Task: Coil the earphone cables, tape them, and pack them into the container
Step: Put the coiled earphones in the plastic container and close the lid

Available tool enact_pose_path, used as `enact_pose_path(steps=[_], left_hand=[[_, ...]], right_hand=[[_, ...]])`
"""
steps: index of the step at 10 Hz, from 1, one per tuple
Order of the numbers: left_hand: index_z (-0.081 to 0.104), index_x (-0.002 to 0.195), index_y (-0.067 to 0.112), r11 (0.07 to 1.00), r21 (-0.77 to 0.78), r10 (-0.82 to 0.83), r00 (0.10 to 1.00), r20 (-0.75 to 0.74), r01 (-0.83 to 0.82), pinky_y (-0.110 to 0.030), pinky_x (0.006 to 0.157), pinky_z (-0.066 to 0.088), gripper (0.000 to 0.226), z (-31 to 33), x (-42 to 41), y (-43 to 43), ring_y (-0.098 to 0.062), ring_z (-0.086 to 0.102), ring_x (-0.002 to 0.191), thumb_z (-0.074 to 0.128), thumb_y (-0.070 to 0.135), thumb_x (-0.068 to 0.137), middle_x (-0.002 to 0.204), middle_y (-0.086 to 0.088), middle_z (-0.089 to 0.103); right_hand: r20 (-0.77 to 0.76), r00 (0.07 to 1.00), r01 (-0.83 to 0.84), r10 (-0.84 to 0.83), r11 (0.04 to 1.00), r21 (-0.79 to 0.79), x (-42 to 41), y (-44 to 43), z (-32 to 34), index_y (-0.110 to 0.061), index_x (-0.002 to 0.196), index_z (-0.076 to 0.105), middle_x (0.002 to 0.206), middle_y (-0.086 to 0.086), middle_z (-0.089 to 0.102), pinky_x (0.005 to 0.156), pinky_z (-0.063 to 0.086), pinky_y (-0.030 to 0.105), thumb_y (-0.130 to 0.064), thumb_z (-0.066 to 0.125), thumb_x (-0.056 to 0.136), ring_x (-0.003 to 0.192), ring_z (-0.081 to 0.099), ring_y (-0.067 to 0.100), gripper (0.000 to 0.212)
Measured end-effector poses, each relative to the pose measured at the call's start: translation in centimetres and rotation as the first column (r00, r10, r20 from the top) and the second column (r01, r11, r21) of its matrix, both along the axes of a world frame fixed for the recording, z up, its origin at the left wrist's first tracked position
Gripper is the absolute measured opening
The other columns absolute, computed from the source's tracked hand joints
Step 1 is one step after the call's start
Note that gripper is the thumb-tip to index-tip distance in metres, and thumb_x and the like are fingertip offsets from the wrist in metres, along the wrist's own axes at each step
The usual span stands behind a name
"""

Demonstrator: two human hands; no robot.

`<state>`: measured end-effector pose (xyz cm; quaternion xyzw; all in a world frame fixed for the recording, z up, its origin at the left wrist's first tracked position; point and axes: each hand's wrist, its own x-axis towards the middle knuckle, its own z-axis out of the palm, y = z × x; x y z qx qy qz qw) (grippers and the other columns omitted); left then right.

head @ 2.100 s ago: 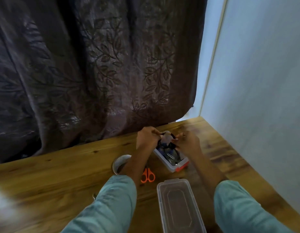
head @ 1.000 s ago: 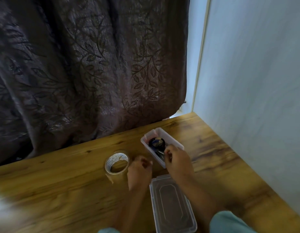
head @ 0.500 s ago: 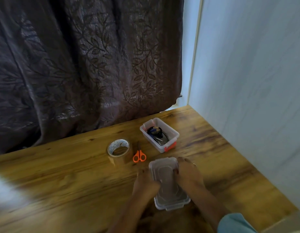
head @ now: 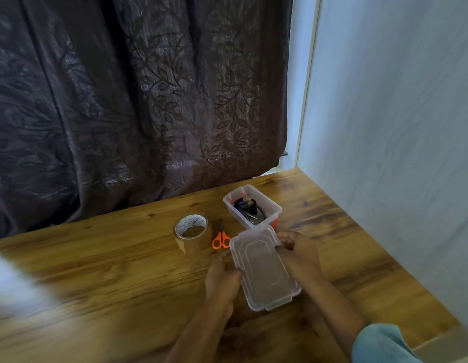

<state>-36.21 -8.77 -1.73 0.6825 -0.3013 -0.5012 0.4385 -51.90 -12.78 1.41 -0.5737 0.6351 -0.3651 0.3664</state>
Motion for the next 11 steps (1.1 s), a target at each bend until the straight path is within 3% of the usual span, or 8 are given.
enact_pose_path(steps=[1, 3, 4, 5, 6, 8, 10, 11], left_hand=[[0.054, 0.122, 0.022, 0.994, -0.08, 0.07, 0.997, -0.021, -0.071, -0.029, 0.061, 0.057, 0.049, 0.9, 0.7, -0.7, -0.021, 0.068, 0.086, 0.062, -0.002, 0.08, 0.103, -0.004, 0.068], [0.056, 0.118, 0.022, 0.984, -0.14, 0.11, 0.994, -0.022, -0.112, -0.042, 0.07, 0.06, 0.044, 3.0, 1.1, -5.1, -0.023, 0.069, 0.086, 0.062, -0.001, 0.081, 0.099, -0.003, 0.07], [0.055, 0.113, 0.019, 0.98, -0.139, 0.137, 0.99, -0.038, -0.141, -0.033, 0.057, 0.057, 0.041, 4.1, 0.9, -7.3, -0.022, 0.068, 0.077, 0.062, -0.003, 0.08, 0.096, -0.005, 0.069], [0.056, 0.113, 0.015, 0.979, -0.121, 0.155, 0.984, -0.087, -0.165, -0.043, 0.069, 0.06, 0.041, 4.5, 1.3, -9.7, -0.027, 0.069, 0.08, 0.063, -0.004, 0.077, 0.095, -0.007, 0.069], [0.057, 0.115, 0.015, 0.98, -0.113, 0.152, 0.981, -0.118, -0.166, -0.047, 0.076, 0.059, 0.042, 4.8, 1.8, -11.5, -0.03, 0.069, 0.087, 0.064, -0.003, 0.078, 0.098, -0.01, 0.068], [0.056, 0.116, 0.012, 0.993, -0.07, 0.093, 0.993, -0.079, -0.098, -0.043, 0.08, 0.058, 0.039, 3.9, 2.1, -14.1, -0.025, 0.069, 0.09, 0.064, 0.004, 0.079, 0.099, -0.008, 0.068], [0.058, 0.114, 0.019, 0.999, 0.016, 0.031, 0.999, 0.031, -0.032, -0.039, 0.073, 0.06, 0.043, 1.5, 2.2, -16.5, -0.023, 0.068, 0.086, 0.068, 0.014, 0.073, 0.099, -0.007, 0.067], [0.058, 0.112, 0.008, 0.999, 0.026, 0.039, 0.999, -0.013, -0.038, -0.04, 0.078, 0.059, 0.034, 1.2, 2.2, -16.5, -0.022, 0.067, 0.085, 0.065, 0.007, 0.078, 0.097, -0.007, 0.067]], right_hand=[[0.066, 0.998, -0.013, 0.018, 0.997, -0.069, 0.2, -0.6, 1.4, -0.032, 0.085, 0.062, 0.074, -0.022, 0.06, 0.055, 0.041, 0.0, -0.005, 0.065, 0.083, 0.07, 0.055, -0.01, 0.027], [0.039, 0.999, 0.007, -0.003, 0.997, -0.083, 0.3, -4.5, 3.0, -0.014, 0.099, 0.071, 0.087, -0.002, 0.066, 0.057, 0.037, 0.008, -0.011, 0.068, 0.083, 0.08, 0.059, 0.011, 0.016], [0.076, 0.996, 0.066, -0.056, 0.989, -0.131, 0.8, -7.2, 3.5, -0.01, 0.103, 0.073, 0.09, 0.001, 0.069, 0.057, 0.036, 0.01, -0.013, 0.07, 0.084, 0.081, 0.061, 0.013, 0.019], [0.055, 0.997, 0.06, -0.052, 0.986, -0.154, 1.9, -9.8, 4.0, -0.011, 0.102, 0.073, 0.086, -0.003, 0.065, 0.062, 0.038, 0.014, -0.016, 0.066, 0.087, 0.08, 0.058, 0.01, 0.017], [-0.009, 1.0, 0.026, -0.028, 0.986, -0.162, 2.7, -12.1, 3.6, -0.012, 0.095, 0.073, 0.088, 0.0, 0.067, 0.074, 0.04, 0.021, -0.016, 0.06, 0.091, 0.084, 0.059, 0.013, 0.015], [-0.138, 0.99, -0.012, -0.003, 0.994, -0.108, 3.5, -15.0, 1.7, -0.024, 0.065, 0.05, 0.07, -0.006, 0.053, 0.072, 0.039, 0.027, -0.019, 0.051, 0.096, 0.078, 0.055, 0.018, 0.032], [-0.25, 0.967, -0.054, 0.044, 0.998, -0.031, 3.4, -16.7, 0.2, -0.009, 0.103, 0.066, 0.097, 0.011, 0.064, 0.083, 0.045, 0.035, -0.015, 0.048, 0.096, 0.097, 0.061, 0.03, 0.021], [-0.302, 0.952, -0.038, 0.056, 0.997, 0.065, 3.6, -17.4, -1.1, -0.008, 0.115, 0.06, 0.113, 0.012, 0.062, 0.093, 0.044, 0.035, -0.025, 0.046, 0.098, 0.106, 0.059, 0.028, 0.028]])
